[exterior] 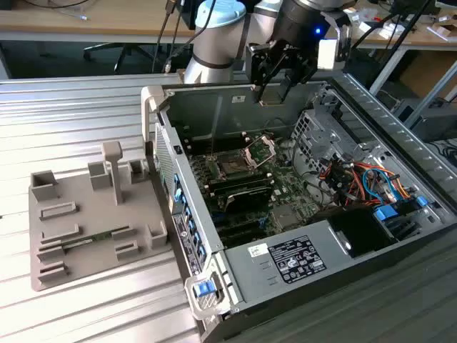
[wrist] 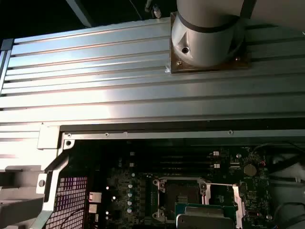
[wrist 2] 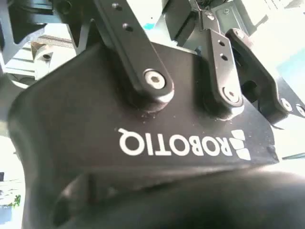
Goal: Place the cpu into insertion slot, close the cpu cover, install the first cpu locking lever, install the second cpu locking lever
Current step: 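Place the cpu into insertion slot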
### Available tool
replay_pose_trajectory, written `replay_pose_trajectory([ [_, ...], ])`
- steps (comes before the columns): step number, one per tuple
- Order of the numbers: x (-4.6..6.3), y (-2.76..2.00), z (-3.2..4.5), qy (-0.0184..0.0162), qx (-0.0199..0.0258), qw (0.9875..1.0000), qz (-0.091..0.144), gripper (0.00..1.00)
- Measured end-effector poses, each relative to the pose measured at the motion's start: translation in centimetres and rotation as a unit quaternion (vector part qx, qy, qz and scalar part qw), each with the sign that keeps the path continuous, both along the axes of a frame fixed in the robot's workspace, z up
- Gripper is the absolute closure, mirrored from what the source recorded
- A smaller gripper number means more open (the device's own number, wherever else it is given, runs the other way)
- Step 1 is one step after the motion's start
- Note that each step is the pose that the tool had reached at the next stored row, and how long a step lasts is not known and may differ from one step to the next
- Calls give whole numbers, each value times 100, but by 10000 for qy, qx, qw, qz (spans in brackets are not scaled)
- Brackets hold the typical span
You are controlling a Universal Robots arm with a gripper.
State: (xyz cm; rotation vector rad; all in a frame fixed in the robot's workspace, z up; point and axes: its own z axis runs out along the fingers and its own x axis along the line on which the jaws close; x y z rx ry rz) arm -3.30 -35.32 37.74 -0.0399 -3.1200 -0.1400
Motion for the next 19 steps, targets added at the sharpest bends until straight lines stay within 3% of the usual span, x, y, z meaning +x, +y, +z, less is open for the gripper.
replay_pose_trajectory([
  [19, -6, 0, -57, 0, 0, 10000, 0, 45],
])
